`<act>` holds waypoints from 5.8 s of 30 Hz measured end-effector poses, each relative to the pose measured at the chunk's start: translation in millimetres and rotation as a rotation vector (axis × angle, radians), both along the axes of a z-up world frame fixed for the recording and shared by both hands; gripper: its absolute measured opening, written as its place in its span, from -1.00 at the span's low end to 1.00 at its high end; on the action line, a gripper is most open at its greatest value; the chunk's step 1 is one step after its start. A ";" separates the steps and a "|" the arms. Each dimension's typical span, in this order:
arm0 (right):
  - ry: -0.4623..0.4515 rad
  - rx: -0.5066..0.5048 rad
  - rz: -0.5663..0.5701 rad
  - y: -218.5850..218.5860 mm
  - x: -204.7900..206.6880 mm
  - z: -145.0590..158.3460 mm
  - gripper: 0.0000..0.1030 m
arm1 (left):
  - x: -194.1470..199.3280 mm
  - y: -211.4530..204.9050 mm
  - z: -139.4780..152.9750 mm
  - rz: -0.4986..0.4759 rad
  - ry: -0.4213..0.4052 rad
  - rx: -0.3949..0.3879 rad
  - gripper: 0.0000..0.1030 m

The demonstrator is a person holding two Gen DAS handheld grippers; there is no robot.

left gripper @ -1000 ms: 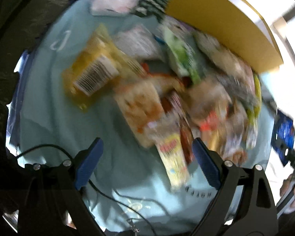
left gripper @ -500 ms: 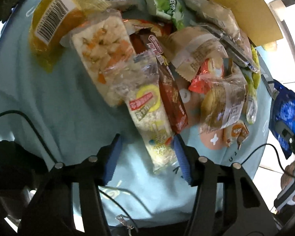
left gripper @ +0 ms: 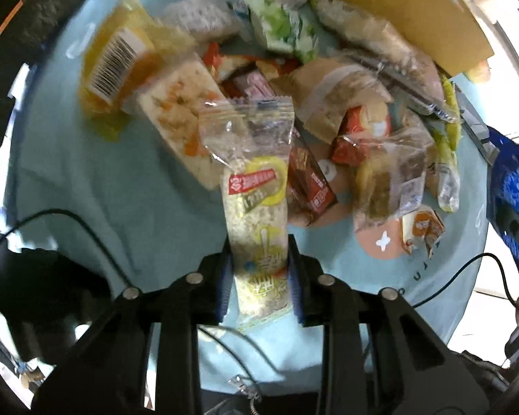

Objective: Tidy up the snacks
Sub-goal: 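Grasp a clear snack stick bag with the left gripper, then carry both bags into the yellow box and open both grippers, then move both open grippers back over the snack pile, then grasp a clear bread bag with the left gripper while the right grasps an orange snack pack, then carry both packs over the yellow box and release them inside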

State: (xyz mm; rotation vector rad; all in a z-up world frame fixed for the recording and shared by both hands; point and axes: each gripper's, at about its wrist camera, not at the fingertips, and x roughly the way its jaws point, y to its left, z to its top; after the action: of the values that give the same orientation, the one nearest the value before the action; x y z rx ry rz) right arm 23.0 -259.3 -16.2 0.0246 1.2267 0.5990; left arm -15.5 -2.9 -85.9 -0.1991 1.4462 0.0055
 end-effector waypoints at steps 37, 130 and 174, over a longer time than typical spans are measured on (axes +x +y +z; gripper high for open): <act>-0.427 -0.098 -0.289 17.5 191.2 68.1 -0.01 | 262.7 -52.8 104.0 -0.033 -0.349 -0.199 -0.44; 0.071 -0.157 0.058 52.6 -26.0 -52.1 0.29 | 33.6 58.2 -13.8 0.036 -0.039 -0.047 -0.40; 0.118 -0.207 0.175 47.4 -22.5 -71.2 0.14 | 30.5 40.6 -14.5 -0.044 -0.050 -0.075 -0.41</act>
State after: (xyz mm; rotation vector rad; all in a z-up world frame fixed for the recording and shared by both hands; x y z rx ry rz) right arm 0.5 -211.9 -87.4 -0.2256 1.4099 0.6259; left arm 15.0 37.7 -100.5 -0.2275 1.4018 -0.0887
